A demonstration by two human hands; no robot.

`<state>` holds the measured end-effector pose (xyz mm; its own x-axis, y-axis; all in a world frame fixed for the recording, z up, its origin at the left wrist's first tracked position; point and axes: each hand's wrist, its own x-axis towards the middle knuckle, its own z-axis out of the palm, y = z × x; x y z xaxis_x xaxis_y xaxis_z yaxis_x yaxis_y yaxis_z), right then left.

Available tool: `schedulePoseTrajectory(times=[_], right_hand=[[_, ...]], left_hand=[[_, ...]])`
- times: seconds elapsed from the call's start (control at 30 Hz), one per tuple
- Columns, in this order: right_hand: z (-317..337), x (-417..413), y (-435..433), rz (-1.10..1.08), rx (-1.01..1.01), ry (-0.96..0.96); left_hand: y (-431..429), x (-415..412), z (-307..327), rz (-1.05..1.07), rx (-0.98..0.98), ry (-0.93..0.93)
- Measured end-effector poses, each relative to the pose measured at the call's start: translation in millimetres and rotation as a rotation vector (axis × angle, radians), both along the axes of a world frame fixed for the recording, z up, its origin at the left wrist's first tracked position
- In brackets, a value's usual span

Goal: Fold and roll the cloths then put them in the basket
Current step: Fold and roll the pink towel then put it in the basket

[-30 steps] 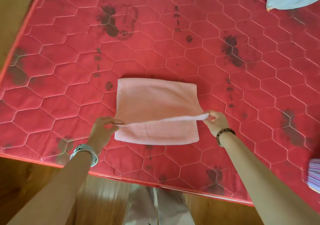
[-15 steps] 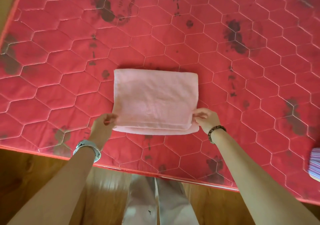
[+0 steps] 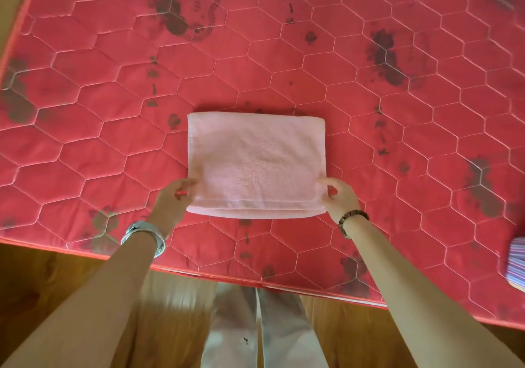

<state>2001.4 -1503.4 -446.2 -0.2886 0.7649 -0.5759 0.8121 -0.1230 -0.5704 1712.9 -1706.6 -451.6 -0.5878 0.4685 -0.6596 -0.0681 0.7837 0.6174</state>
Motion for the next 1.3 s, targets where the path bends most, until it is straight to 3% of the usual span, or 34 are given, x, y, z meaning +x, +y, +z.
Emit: schedulePoseTrajectory(times=[0.23,0.4,0.47,0.6,0.7,0.87,1.13,1.3], right_hand=[[1,11,-14,0.032,0.131,0.135],[-7,7,-21,0.021,0.075,0.007],[-8,2,-18,-0.009,0.095,-0.037],[-9,-19,-6,0.206,0.37,-0.193],[-11,-54,1,0.391,0.499,-0.176],[-33,-114,6,0.634,0.501,-0.113],[-87,-139,26,0.718,0.563,-0.109],[-88,-113,55,0.649,0.628,-0.298]], left_hand=[[-16,2,-5,0.098,0.049,0.018],[-19,4,-15,0.119,0.064,0.041],[-16,7,-16,0.12,0.043,0.134],[7,16,-16,-0.072,0.055,0.514],[38,25,-22,-0.24,0.173,0.592],[93,45,-49,-0.541,0.344,0.671],[129,17,-95,-0.872,0.212,0.889],[124,-32,-99,-0.81,0.05,0.956]])
